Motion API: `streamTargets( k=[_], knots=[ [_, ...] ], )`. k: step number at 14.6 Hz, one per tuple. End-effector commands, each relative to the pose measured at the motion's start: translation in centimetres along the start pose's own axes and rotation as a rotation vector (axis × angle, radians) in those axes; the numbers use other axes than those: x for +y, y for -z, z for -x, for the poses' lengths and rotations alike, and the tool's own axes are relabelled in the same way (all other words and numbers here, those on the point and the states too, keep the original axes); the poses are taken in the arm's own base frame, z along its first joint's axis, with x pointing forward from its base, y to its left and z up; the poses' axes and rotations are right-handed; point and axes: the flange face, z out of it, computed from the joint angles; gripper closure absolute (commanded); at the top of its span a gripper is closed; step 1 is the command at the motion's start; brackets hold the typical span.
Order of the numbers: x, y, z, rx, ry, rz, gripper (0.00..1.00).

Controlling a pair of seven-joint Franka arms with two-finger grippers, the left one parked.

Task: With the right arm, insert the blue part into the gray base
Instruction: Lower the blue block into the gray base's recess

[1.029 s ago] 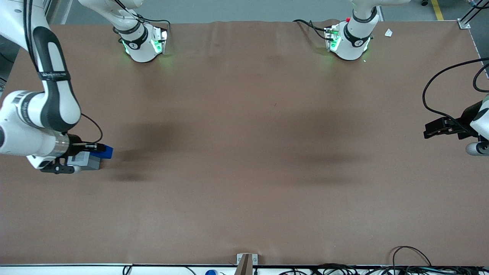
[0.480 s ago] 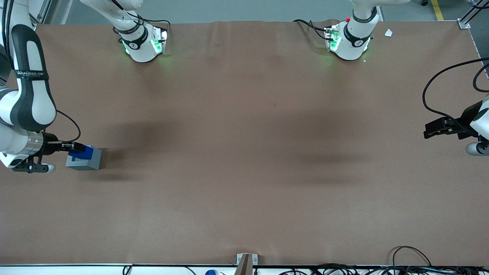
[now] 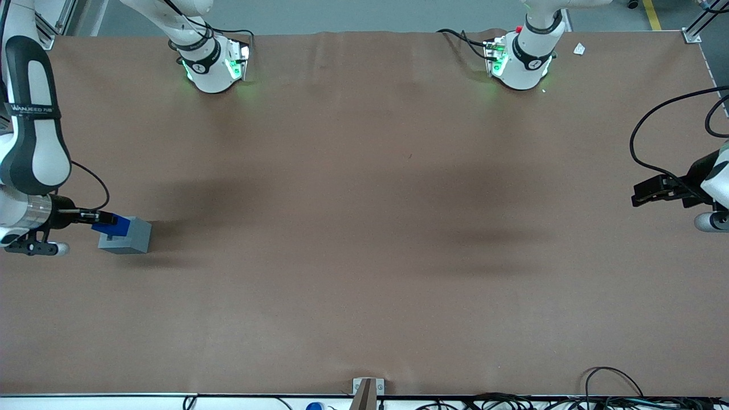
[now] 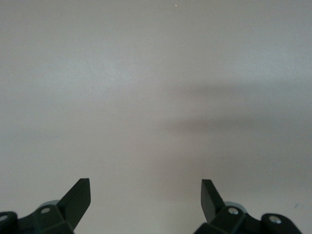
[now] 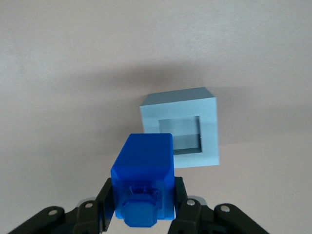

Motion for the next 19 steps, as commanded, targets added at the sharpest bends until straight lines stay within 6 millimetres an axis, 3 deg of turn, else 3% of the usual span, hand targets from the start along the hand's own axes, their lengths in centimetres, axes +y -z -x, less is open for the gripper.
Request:
streamTargets(
  k=[1,7,19],
  knots=[
    [0.5,0.4,-0.2,0.003,0.009,0.01,0.81],
    [2.1,0.0,-0.6,0.027,0.018,0.06,0.81],
    [2.8,-1.4,-0.6,0.006,0.08,0.047,0.82]
  ],
)
